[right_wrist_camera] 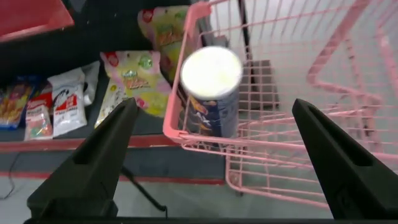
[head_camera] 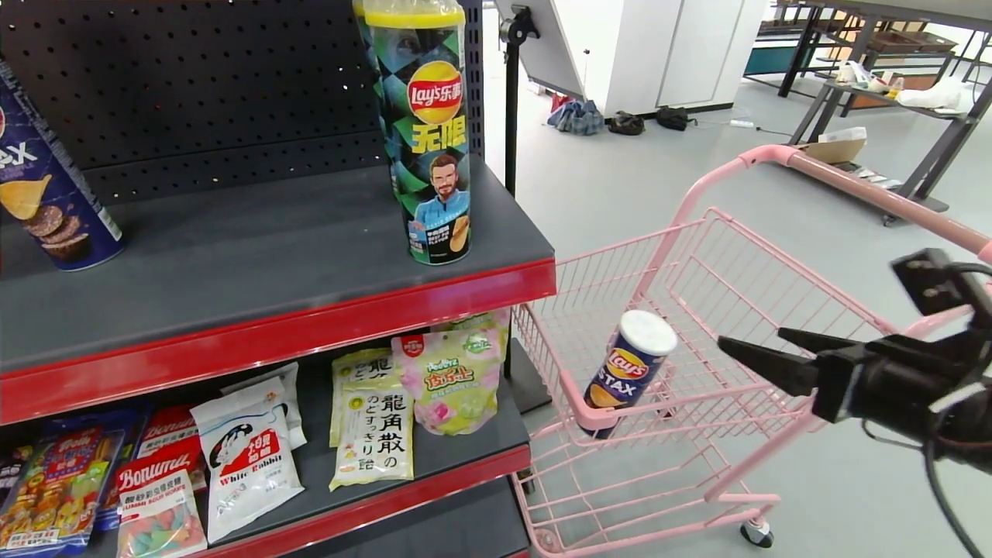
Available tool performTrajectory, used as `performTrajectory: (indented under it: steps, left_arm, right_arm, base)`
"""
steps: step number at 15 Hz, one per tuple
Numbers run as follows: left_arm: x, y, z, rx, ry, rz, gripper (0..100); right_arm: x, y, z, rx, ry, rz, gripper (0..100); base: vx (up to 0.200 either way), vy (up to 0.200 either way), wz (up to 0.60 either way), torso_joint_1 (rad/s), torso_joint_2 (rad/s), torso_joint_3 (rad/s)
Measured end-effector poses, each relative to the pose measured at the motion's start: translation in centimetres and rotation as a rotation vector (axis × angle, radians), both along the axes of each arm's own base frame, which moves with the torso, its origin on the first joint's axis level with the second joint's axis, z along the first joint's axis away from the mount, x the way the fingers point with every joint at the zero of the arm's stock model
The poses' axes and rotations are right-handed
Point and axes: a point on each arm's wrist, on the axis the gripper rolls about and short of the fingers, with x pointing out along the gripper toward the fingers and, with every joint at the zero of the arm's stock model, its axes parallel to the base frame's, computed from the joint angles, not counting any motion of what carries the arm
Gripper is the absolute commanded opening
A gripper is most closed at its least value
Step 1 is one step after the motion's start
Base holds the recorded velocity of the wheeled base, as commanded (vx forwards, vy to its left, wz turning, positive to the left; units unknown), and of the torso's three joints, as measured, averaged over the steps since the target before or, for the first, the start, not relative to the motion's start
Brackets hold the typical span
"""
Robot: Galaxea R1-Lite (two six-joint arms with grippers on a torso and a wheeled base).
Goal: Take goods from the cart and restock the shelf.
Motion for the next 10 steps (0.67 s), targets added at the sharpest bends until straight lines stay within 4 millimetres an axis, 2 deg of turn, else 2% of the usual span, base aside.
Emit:
performTrajectory:
  steps: [1, 3, 10]
  left_arm:
    - [0.0, 0.0, 0.0, 0.0, 0.0, 0.0, 100]
    - [0.0, 0.0, 0.0, 0.0, 0.0, 0.0, 100]
    - [0.0, 0.0, 0.0, 0.0, 0.0, 0.0, 100]
  right_arm:
    - [1.3, 0.8, -1.0, 0.004, 0.025, 0.036, 100]
    - [2.7, 2.0, -2.7, -0.005, 0.093, 0.076, 100]
    - [4.6, 3.3, -5.6, -0.032, 0.186, 0.108, 100]
  base:
    - [0.0, 0.0, 0.0, 0.0, 0.0, 0.0]
    - [0.0, 0.0, 0.0, 0.0, 0.0, 0.0]
    - [0.0, 0.0, 0.0, 0.0, 0.0, 0.0]
